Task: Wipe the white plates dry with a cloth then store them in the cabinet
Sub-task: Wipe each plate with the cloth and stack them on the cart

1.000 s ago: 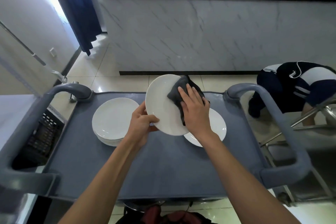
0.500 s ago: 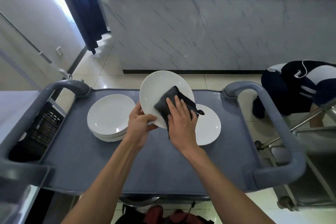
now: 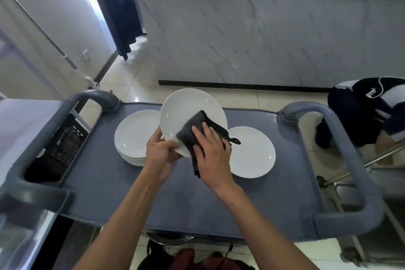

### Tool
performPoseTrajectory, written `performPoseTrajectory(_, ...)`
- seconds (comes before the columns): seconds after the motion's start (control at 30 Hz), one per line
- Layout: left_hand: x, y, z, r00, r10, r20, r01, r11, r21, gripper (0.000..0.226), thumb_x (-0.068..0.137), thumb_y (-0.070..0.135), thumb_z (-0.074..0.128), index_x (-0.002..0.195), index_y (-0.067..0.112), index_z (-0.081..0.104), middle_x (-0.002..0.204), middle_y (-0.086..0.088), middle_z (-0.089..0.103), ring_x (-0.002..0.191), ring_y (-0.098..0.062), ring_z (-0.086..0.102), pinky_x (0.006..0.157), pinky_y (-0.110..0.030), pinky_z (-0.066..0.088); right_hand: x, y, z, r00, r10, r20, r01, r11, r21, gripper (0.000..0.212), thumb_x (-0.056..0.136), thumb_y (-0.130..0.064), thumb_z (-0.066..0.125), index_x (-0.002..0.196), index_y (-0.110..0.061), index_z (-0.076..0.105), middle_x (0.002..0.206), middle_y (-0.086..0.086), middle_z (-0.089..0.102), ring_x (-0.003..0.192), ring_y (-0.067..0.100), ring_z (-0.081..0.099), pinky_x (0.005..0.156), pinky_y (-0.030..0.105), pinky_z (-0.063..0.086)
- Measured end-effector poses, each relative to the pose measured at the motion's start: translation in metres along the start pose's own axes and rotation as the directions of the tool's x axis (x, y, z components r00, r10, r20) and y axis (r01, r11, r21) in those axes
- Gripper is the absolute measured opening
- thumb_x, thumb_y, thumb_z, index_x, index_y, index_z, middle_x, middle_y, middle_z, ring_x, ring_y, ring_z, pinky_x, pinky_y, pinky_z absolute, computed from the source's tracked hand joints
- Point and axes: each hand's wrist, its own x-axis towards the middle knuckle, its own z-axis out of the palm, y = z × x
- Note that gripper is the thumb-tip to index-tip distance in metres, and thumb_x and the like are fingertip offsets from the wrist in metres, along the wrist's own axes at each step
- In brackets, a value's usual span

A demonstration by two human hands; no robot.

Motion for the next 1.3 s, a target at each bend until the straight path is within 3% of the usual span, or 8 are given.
performPoseTrajectory(0.1, 0.004, 0.001, -0.011, 0.999, -0.010, -0.038, 0.010, 1.000, -0.004, 0.064, 0.076, -0.021, 0.047, 0.123, 0.018, 0.066, 0.109, -0.018, 0.066, 0.098, -0.036, 0.062, 0.088, -0.064, 0.053, 0.001, -0.001, 0.007, 1.000, -0.021, -0.008, 0.021, 0.999, -0.040, 0.050, 0.101, -0.036, 0.030, 0.150, -0.038, 0.039, 0.162, -0.007, 0.029, 0.149, 0.012, 0.025, 0.115, 0.043, 0.016)
performPoseTrajectory(0.3, 0.015, 0.016, -0.030, 0.999, -0.037, -0.009, 0.037, 0.999, 0.015, 0.061, 0.076, -0.020, 0.047, 0.121, 0.016, 0.066, 0.105, -0.014, 0.068, 0.093, -0.032, 0.065, 0.072, -0.045, 0.059, 0.011, -0.003, 0.019, 0.999, -0.026, -0.045, 0.022, 0.995, -0.095, 0.049, 0.102, -0.034, 0.029, 0.150, -0.036, 0.039, 0.161, -0.004, 0.032, 0.148, 0.015, 0.028, 0.114, 0.043, 0.019)
performPoseTrajectory(0.43, 0.025, 0.024, -0.039, 0.997, -0.058, 0.041, 0.056, 0.997, 0.047, 0.057, 0.076, -0.021, 0.048, 0.115, 0.017, 0.068, 0.105, -0.014, 0.069, 0.090, -0.031, 0.067, 0.077, -0.049, 0.057, 0.024, -0.004, 0.023, 0.996, -0.027, -0.087, 0.016, 0.993, -0.117, 0.049, 0.101, -0.031, 0.033, 0.150, -0.034, 0.040, 0.160, -0.002, 0.035, 0.147, 0.018, 0.031, 0.113, 0.045, 0.023)
performPoseTrajectory(0.6, 0.039, 0.036, -0.048, 0.990, -0.071, 0.122, 0.059, 0.993, 0.101, 0.055, 0.076, -0.022, 0.050, 0.104, 0.020, 0.072, 0.092, -0.008, 0.073, 0.082, -0.028, 0.067, 0.071, -0.046, 0.057, 0.045, -0.006, 0.021, 0.991, 0.012, -0.135, -0.033, 0.987, -0.156, 0.052, 0.100, -0.034, 0.028, 0.149, -0.032, 0.043, 0.159, 0.000, 0.037, 0.146, 0.020, 0.034, 0.112, 0.049, 0.030)
performPoseTrajectory(0.87, 0.056, 0.053, -0.055, 0.953, -0.119, 0.279, 0.071, 0.982, 0.174, 0.052, 0.070, -0.016, 0.057, 0.112, 0.012, 0.069, 0.090, -0.011, 0.069, 0.079, -0.027, 0.065, 0.065, -0.044, 0.057, 0.072, -0.008, 0.011, 0.979, 0.006, -0.202, -0.047, 0.978, -0.202, 0.049, 0.101, -0.028, 0.035, 0.149, -0.029, 0.043, 0.158, 0.002, 0.038, 0.146, 0.023, 0.034, 0.108, 0.054, 0.035)
performPoseTrajectory(0.97, 0.058, 0.057, -0.058, 0.931, -0.132, 0.340, 0.065, 0.977, 0.203, 0.055, 0.060, -0.005, 0.061, 0.111, 0.012, 0.069, 0.088, -0.009, 0.070, 0.079, -0.025, 0.066, 0.069, -0.045, 0.054, 0.081, -0.015, 0.006, 0.980, 0.007, -0.200, -0.049, 0.977, -0.208, 0.050, 0.101, -0.028, 0.034, 0.150, -0.031, 0.041, 0.160, 0.001, 0.034, 0.148, 0.022, 0.028, 0.111, 0.053, 0.031)
performPoseTrajectory(1.1, 0.060, 0.058, -0.060, 0.896, -0.152, 0.417, 0.055, 0.970, 0.235, 0.056, 0.061, -0.004, 0.061, 0.114, 0.013, 0.069, 0.096, -0.012, 0.069, 0.084, -0.029, 0.065, 0.068, -0.043, 0.051, 0.091, -0.032, 0.003, 0.978, -0.046, -0.203, -0.003, 0.972, -0.236, 0.049, 0.103, -0.028, 0.034, 0.152, -0.032, 0.038, 0.162, 0.000, 0.031, 0.149, 0.022, 0.026, 0.113, 0.050, 0.025)
performPoseTrajectory(1.3, 0.064, 0.060, -0.071, 0.863, -0.146, 0.483, 0.045, 0.976, 0.214, 0.055, 0.077, -0.019, 0.053, 0.118, 0.014, 0.069, 0.104, -0.014, 0.072, 0.094, -0.032, 0.068, 0.068, -0.044, 0.059, 0.089, -0.057, 0.016, 0.986, -0.105, -0.131, 0.076, 0.975, -0.210, 0.050, 0.103, -0.034, 0.028, 0.153, -0.035, 0.035, 0.164, -0.003, 0.026, 0.150, 0.020, 0.023, 0.114, 0.047, 0.024)
